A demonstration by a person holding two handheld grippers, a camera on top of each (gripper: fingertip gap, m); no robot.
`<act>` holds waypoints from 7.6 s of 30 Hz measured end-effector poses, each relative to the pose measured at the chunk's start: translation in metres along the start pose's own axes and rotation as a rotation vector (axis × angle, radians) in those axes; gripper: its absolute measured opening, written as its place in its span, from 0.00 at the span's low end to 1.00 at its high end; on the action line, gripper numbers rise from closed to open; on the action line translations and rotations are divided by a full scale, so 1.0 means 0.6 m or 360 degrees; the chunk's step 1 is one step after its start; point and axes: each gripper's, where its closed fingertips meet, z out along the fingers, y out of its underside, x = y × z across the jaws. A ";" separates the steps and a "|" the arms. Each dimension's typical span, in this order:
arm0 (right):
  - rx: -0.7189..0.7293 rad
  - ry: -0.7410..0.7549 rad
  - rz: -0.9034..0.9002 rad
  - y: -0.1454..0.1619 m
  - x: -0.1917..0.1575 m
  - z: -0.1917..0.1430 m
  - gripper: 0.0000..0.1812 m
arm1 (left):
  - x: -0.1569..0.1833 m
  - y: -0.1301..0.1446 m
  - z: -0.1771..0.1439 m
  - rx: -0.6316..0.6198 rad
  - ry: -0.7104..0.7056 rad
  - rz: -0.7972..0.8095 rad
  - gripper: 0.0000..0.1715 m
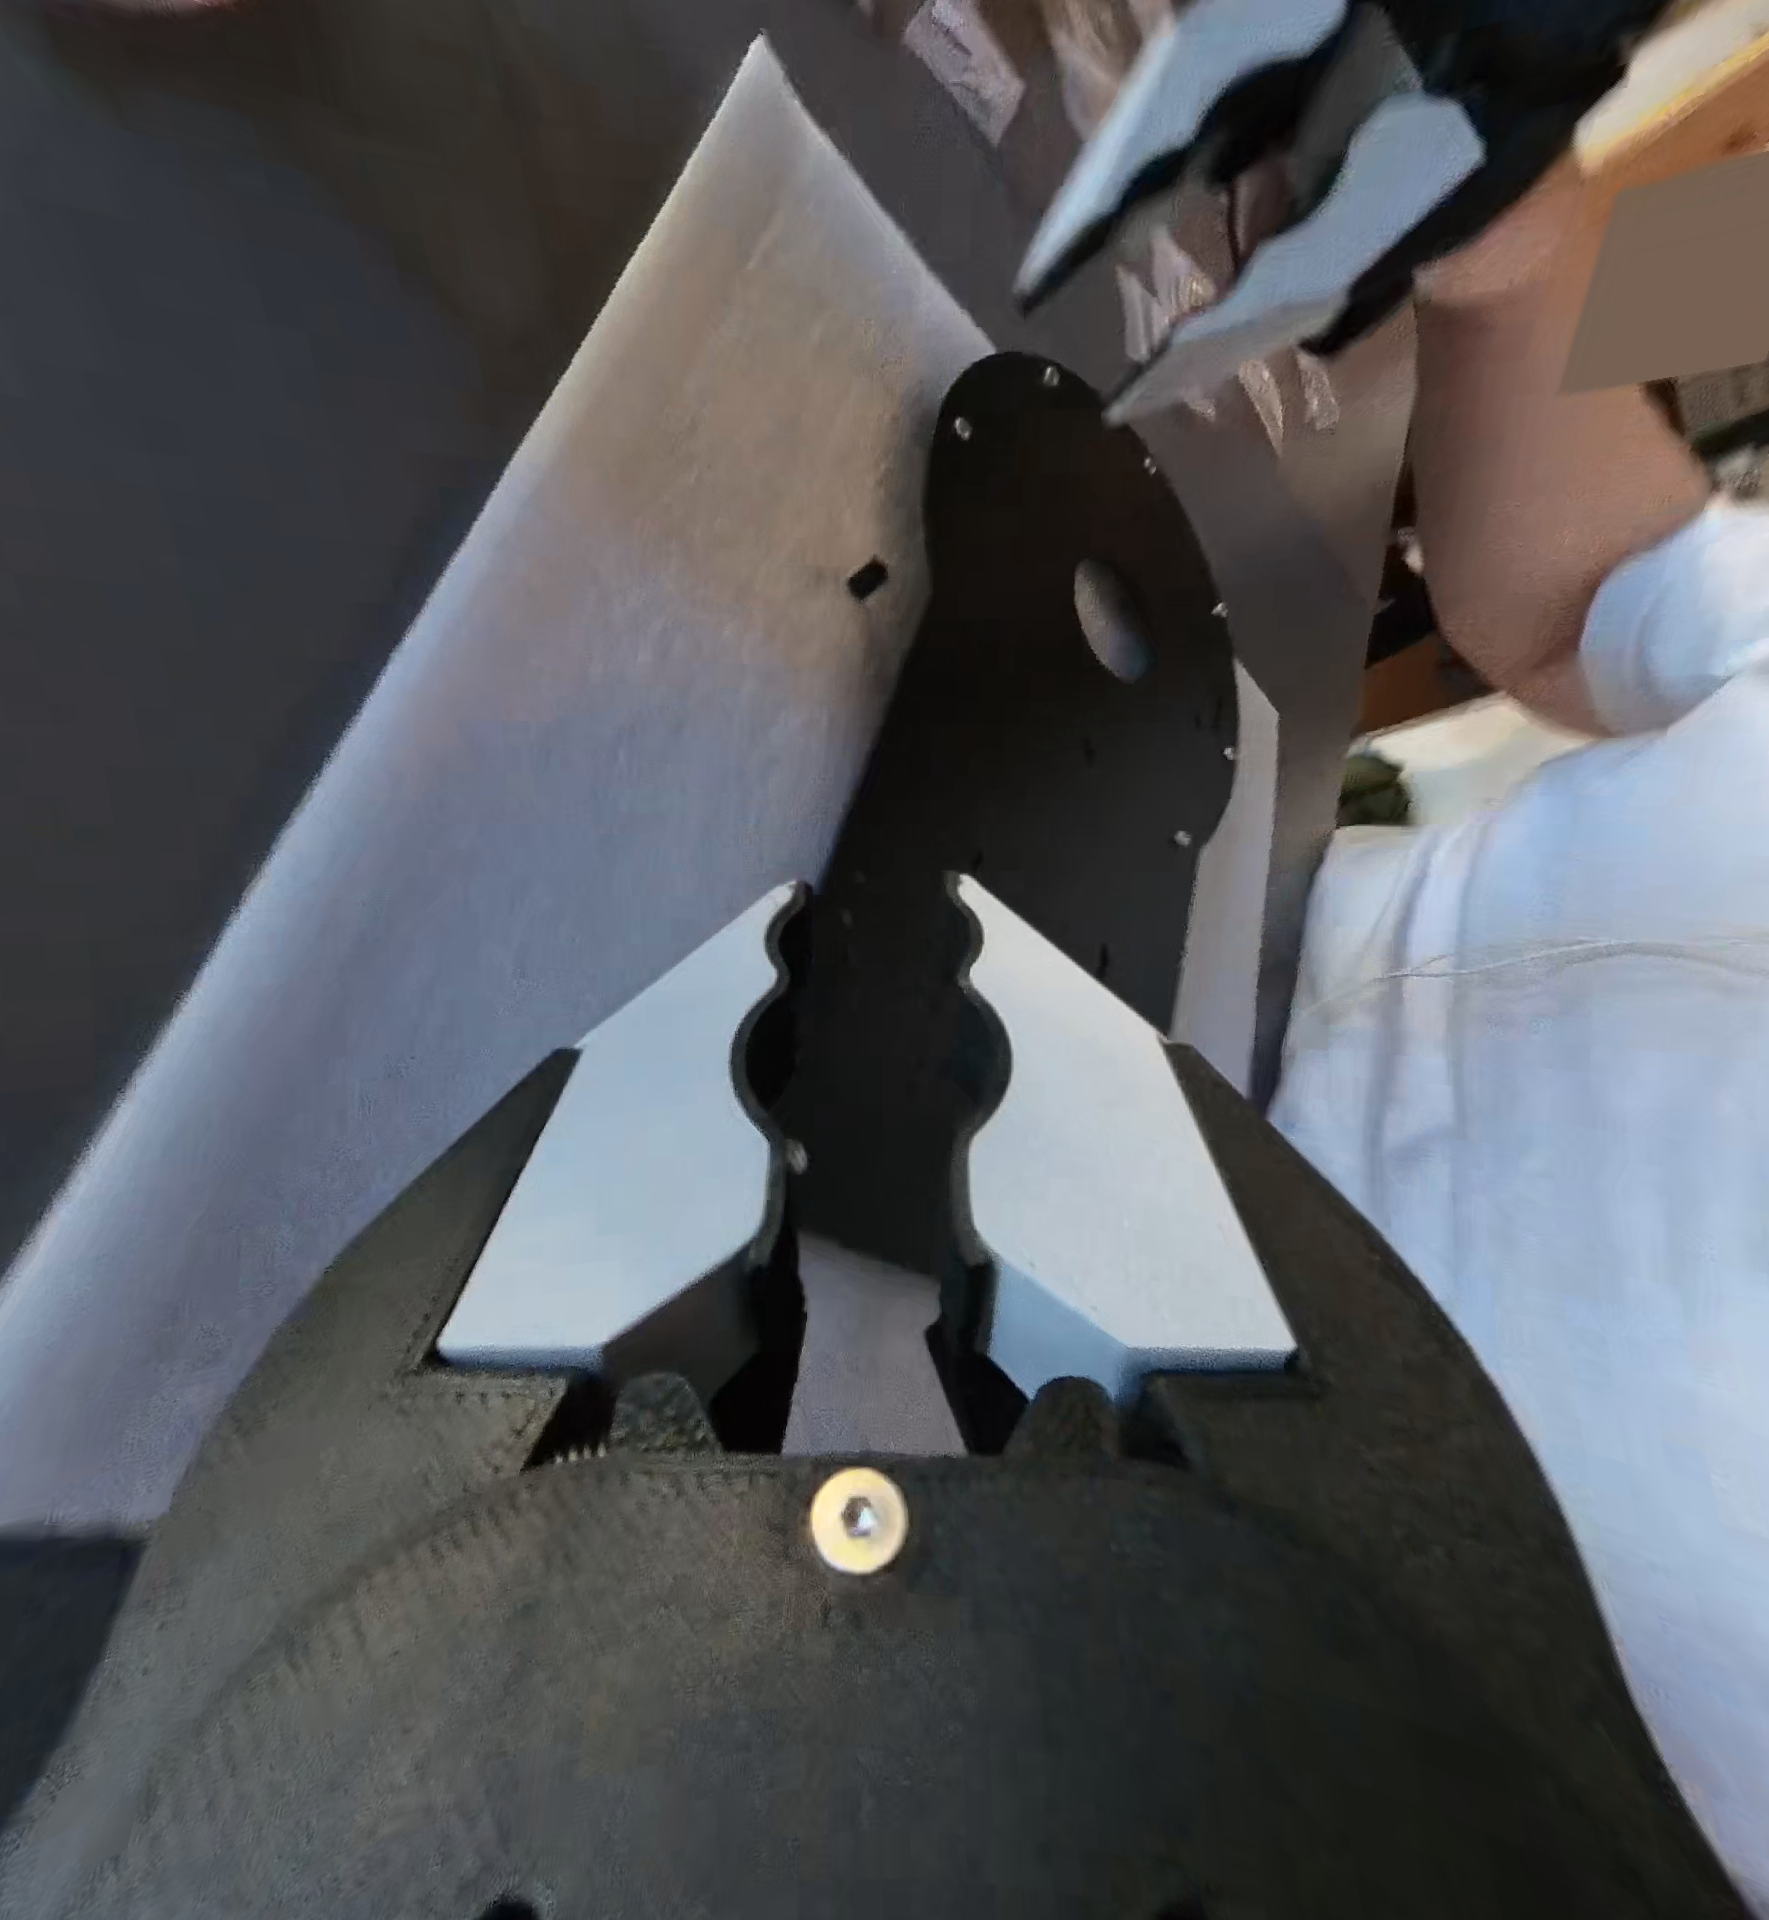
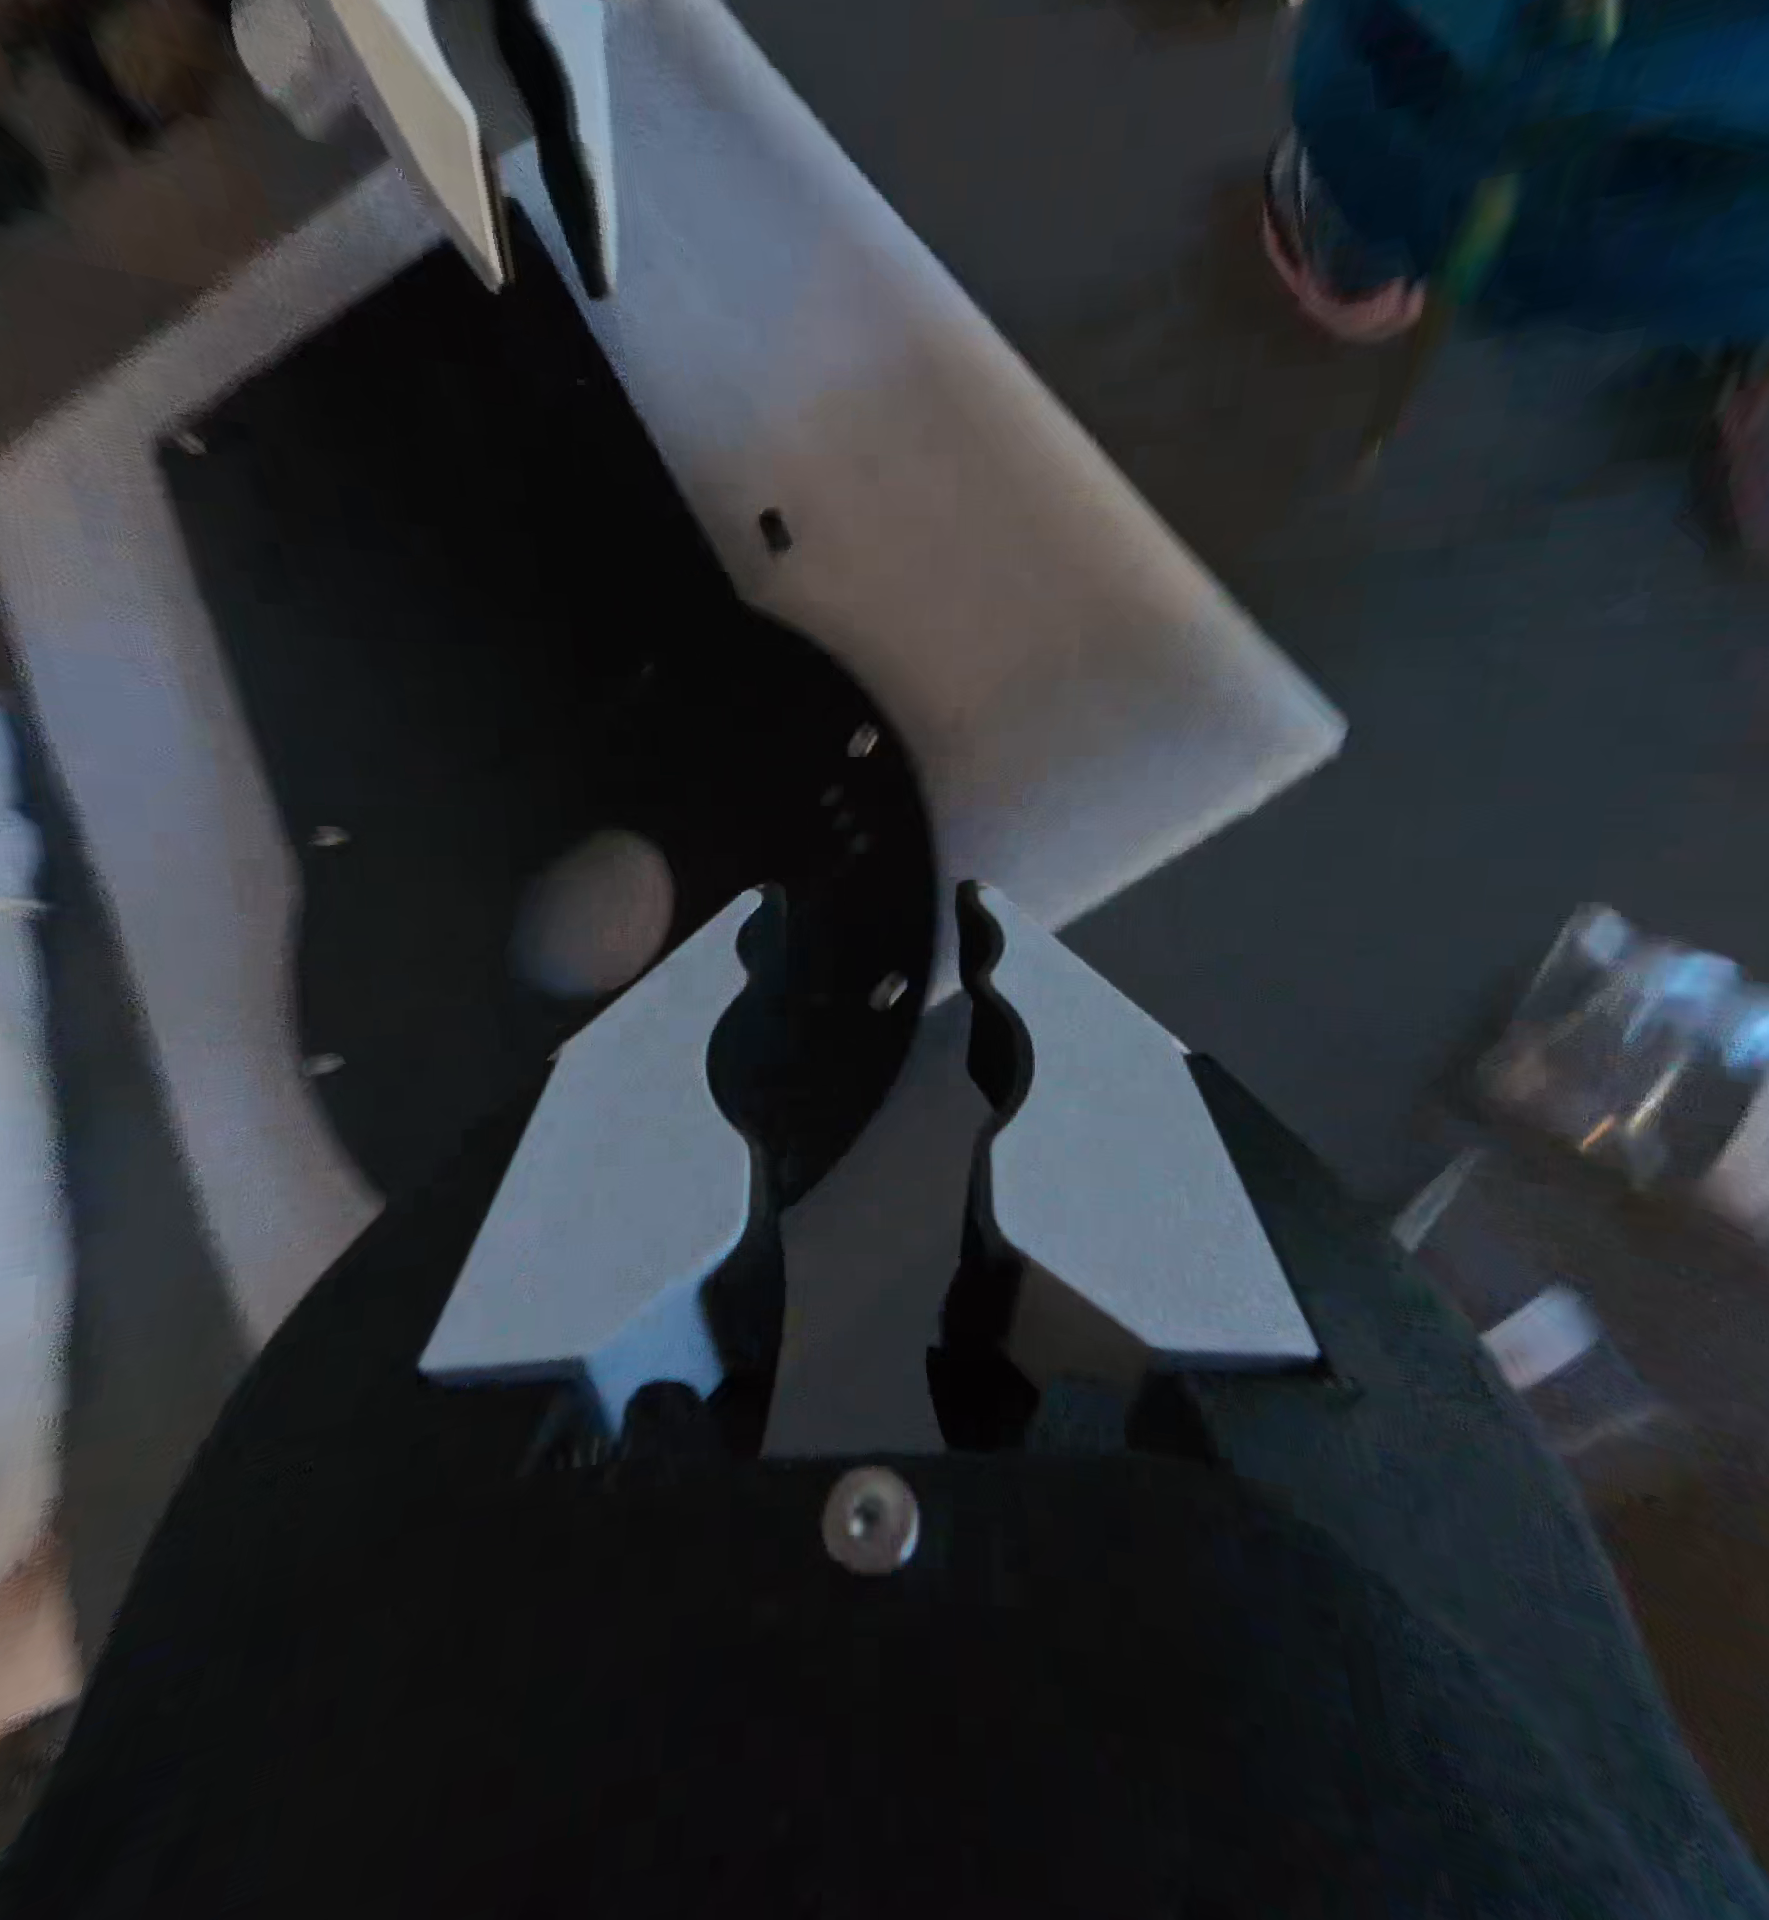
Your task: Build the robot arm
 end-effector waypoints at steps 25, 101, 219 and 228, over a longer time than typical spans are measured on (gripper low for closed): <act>-0.0103 -0.0668 0.1072 0.082 -0.035 -0.024 0.08 | 0.035 0.140 -0.051 0.0451 -0.0030 -0.0908 0.03; 0.0474 -0.1153 0.1387 -0.008 -0.043 -0.046 0.00 | 0.049 0.092 -0.089 0.0750 0.0436 -0.1155 0.02; 0.1419 0.1298 0.0296 0.629 0.424 -0.947 0.38 | 0.784 0.118 -0.293 0.2255 -0.2642 -0.0249 0.66; 0.1231 0.1259 0.0356 0.653 0.434 -0.901 0.34 | 0.885 0.147 -0.283 0.2633 -0.3025 -0.0394 0.72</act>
